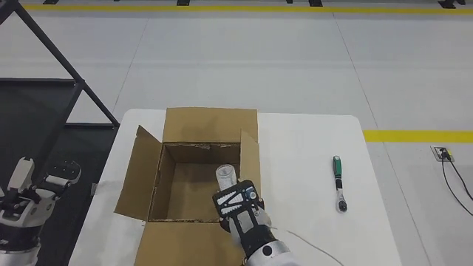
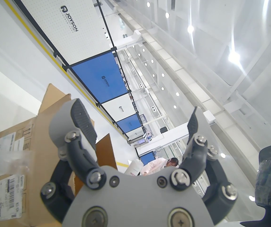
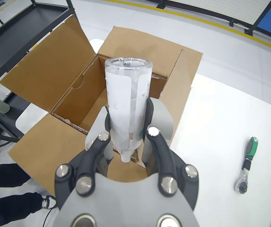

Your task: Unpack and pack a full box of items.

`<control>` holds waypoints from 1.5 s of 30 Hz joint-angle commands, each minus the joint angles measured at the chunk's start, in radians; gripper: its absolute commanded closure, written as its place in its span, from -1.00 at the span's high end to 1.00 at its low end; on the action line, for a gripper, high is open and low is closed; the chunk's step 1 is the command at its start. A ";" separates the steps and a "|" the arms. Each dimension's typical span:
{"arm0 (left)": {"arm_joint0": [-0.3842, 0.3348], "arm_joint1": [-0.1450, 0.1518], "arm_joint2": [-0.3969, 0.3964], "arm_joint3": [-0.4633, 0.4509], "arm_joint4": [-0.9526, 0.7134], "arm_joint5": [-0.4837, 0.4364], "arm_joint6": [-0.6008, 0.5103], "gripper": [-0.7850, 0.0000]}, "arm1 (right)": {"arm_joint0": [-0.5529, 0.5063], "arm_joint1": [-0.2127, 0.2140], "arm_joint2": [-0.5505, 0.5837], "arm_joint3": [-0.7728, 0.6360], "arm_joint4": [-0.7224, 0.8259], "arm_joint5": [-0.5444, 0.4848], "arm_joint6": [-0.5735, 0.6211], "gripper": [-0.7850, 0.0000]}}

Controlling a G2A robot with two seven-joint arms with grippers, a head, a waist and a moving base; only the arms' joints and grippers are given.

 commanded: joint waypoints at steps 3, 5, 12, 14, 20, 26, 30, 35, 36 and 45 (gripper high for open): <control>0.000 0.000 0.000 0.000 0.000 0.000 0.000 1.00 | -0.025 -0.004 0.028 -0.016 -0.066 0.003 0.014 -1.00; 0.000 0.000 0.000 0.000 0.000 0.000 0.000 1.00 | -0.039 -0.007 0.041 -0.023 -0.101 0.003 0.020 -1.00; 0.000 0.000 0.000 0.000 0.000 0.000 0.000 1.00 | -0.084 -0.019 0.131 -0.025 -0.154 0.027 0.066 -1.00; 0.000 0.000 0.000 0.000 0.000 0.000 0.000 1.00 | -0.094 -0.022 0.171 -0.017 -0.138 0.036 0.072 -1.00; 0.000 0.000 0.000 0.000 0.000 0.000 0.000 1.00 | -0.111 -0.029 0.292 0.057 -0.022 0.027 0.068 -1.00; 0.000 0.000 0.000 0.000 0.000 0.000 0.000 1.00 | -0.083 -0.038 0.337 0.135 0.022 -0.017 0.125 -1.00; 0.000 0.000 0.000 0.000 0.000 0.000 0.000 1.00 | -0.041 -0.048 0.343 0.181 0.026 -0.040 0.202 -1.00; 0.000 0.000 0.000 0.000 0.000 0.000 0.000 1.00 | 0.014 -0.060 0.337 0.233 0.020 -0.079 0.290 -1.00; 0.000 0.000 0.000 0.000 0.000 0.000 0.000 1.00 | 0.021 -0.062 0.334 0.240 0.022 -0.087 0.307 -1.00; 0.000 0.000 0.000 0.000 0.000 0.000 0.000 1.00 | 0.092 -0.088 0.307 0.193 0.002 -0.081 0.375 -1.00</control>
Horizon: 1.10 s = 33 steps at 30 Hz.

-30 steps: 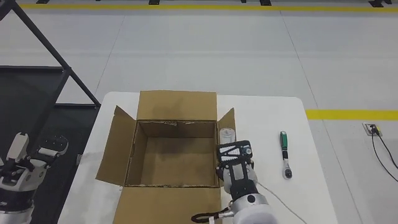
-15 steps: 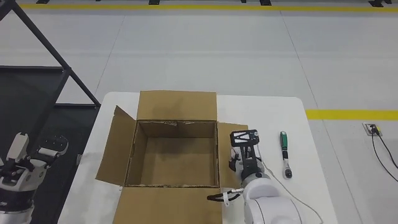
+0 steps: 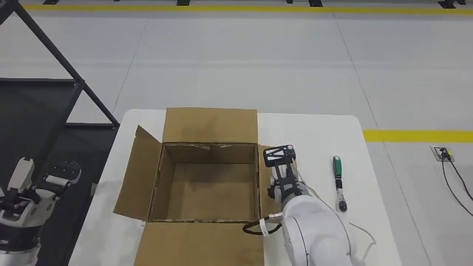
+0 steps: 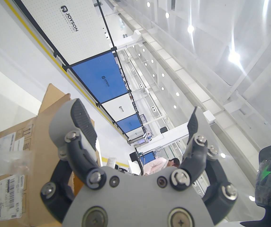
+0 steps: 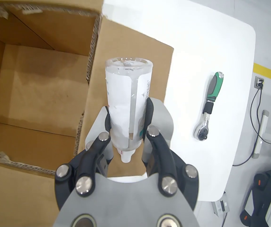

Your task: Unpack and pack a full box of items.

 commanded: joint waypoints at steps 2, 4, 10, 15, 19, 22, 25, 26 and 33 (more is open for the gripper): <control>0.000 0.000 0.000 0.000 0.000 0.000 0.000 1.00 | 0.016 -0.012 -0.020 -0.045 -0.027 0.062 -0.029 -1.00; 0.000 0.000 0.000 0.000 0.000 0.000 0.000 1.00 | 0.027 -0.024 -0.030 -0.058 -0.025 0.113 -0.063 -1.00; 0.000 0.000 0.000 0.000 0.000 0.000 0.000 1.00 | 0.079 -0.064 -0.090 -0.051 0.080 0.162 -0.112 -1.00; 0.000 0.000 0.000 0.000 0.000 0.000 0.000 1.00 | 0.136 -0.105 -0.173 0.058 0.060 0.237 -0.186 -1.00; 0.000 0.000 0.000 0.000 0.000 0.000 0.000 1.00 | 0.192 -0.146 -0.210 0.174 0.126 0.244 -0.194 -1.00; 0.000 0.000 0.000 0.000 0.000 0.000 0.000 1.00 | 0.192 -0.146 -0.210 0.174 0.126 0.244 -0.194 -1.00; 0.000 0.000 0.000 0.000 0.000 0.000 0.000 1.00 | 0.192 -0.146 -0.210 0.174 0.126 0.244 -0.194 -1.00; 0.000 0.000 0.000 0.000 0.000 0.000 0.000 1.00 | 0.192 -0.146 -0.210 0.174 0.126 0.244 -0.194 -1.00; 0.000 0.000 0.000 0.000 0.000 0.000 0.000 1.00 | 0.185 -0.147 -0.209 0.175 0.143 0.234 -0.210 -1.00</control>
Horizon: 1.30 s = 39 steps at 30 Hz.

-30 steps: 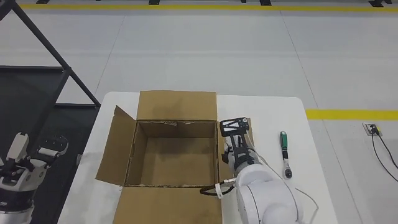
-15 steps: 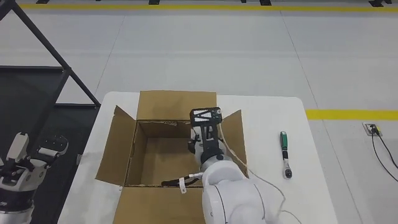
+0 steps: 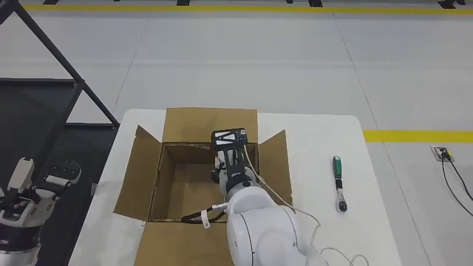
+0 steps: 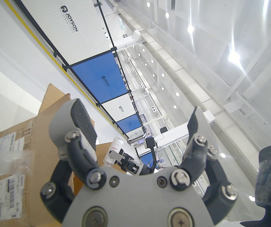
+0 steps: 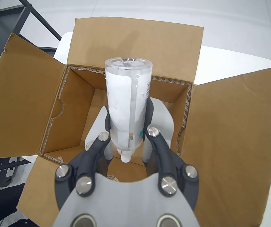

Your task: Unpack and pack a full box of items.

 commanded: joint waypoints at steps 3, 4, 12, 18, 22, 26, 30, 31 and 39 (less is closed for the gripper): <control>0.000 0.000 0.000 0.000 0.000 0.000 0.000 1.00 | 0.005 -0.011 0.015 0.081 0.101 -0.053 -0.060 -1.00; 0.000 0.000 0.000 0.000 0.000 0.000 0.000 1.00 | 0.028 -0.018 0.011 0.125 0.122 -0.068 -0.061 -1.00; 0.000 0.000 0.000 0.000 0.000 0.000 0.000 1.00 | 0.290 -0.085 -0.094 0.516 0.222 -0.301 0.063 -1.00; 0.000 0.000 0.000 0.000 0.000 0.000 0.000 1.00 | 0.438 -0.145 -0.159 0.780 0.317 -0.425 0.106 -1.00; 0.000 0.000 0.000 0.000 0.000 0.000 0.000 1.00 | 0.483 -0.181 -0.201 0.895 0.354 -0.487 0.111 -1.00; 0.000 0.000 0.000 0.000 0.000 0.000 0.000 1.00 | 0.512 -0.207 -0.221 0.998 0.382 -0.525 0.130 -1.00; 0.000 0.000 0.000 0.000 0.000 0.000 0.000 1.00 | 0.512 -0.207 -0.221 0.998 0.382 -0.525 0.130 -1.00; 0.000 0.000 0.000 0.000 0.000 0.000 0.000 1.00 | 0.512 -0.207 -0.221 0.998 0.382 -0.525 0.130 -1.00; 0.000 0.000 0.000 0.000 0.000 0.000 0.000 1.00 | 0.504 -0.207 -0.221 1.000 0.380 -0.528 0.114 -1.00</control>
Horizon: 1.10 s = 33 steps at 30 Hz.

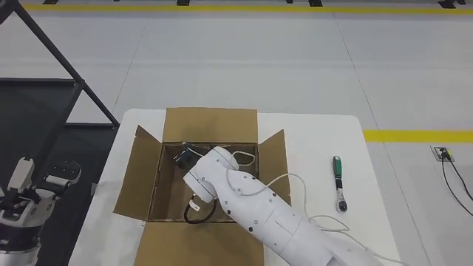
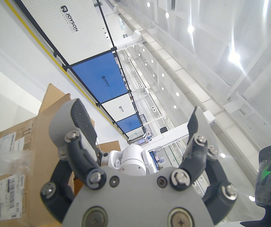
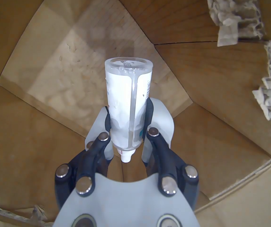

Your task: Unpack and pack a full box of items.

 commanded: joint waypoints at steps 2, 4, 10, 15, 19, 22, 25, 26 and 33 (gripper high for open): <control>0.000 0.000 0.000 0.000 0.000 0.000 0.000 1.00 | -0.019 0.001 -0.002 0.017 -0.005 -0.046 -0.037 -1.00; 0.000 0.000 0.000 0.000 0.000 0.000 0.000 1.00 | -0.019 -0.002 -0.009 0.047 -0.012 -0.095 -0.051 -1.00; 0.000 0.000 0.000 0.000 0.000 0.000 0.000 1.00 | -0.004 -0.024 -0.025 0.163 -0.010 -0.172 -0.082 -1.00; 0.000 0.000 0.000 0.000 0.000 0.000 0.000 1.00 | 0.019 -0.049 -0.027 0.253 0.015 -0.206 -0.111 -1.00; 0.000 0.000 0.000 0.000 0.000 0.000 0.000 1.00 | 0.035 -0.068 -0.029 0.304 0.027 -0.221 -0.132 -0.76; 0.000 0.000 0.000 0.000 0.000 0.000 0.000 1.00 | 0.044 -0.080 -0.031 0.334 0.031 -0.226 -0.140 -0.18; 0.000 0.000 0.000 0.000 0.000 0.000 0.000 1.00 | 0.052 -0.091 -0.033 0.355 0.031 -0.225 -0.143 0.09; 0.000 0.000 0.000 0.000 0.000 0.000 0.000 1.00 | 0.054 -0.094 -0.032 0.360 0.032 -0.223 -0.142 0.17; 0.000 0.000 0.000 0.000 0.000 0.000 0.000 1.00 | 0.051 -0.102 -0.028 0.342 0.003 -0.170 -0.148 0.34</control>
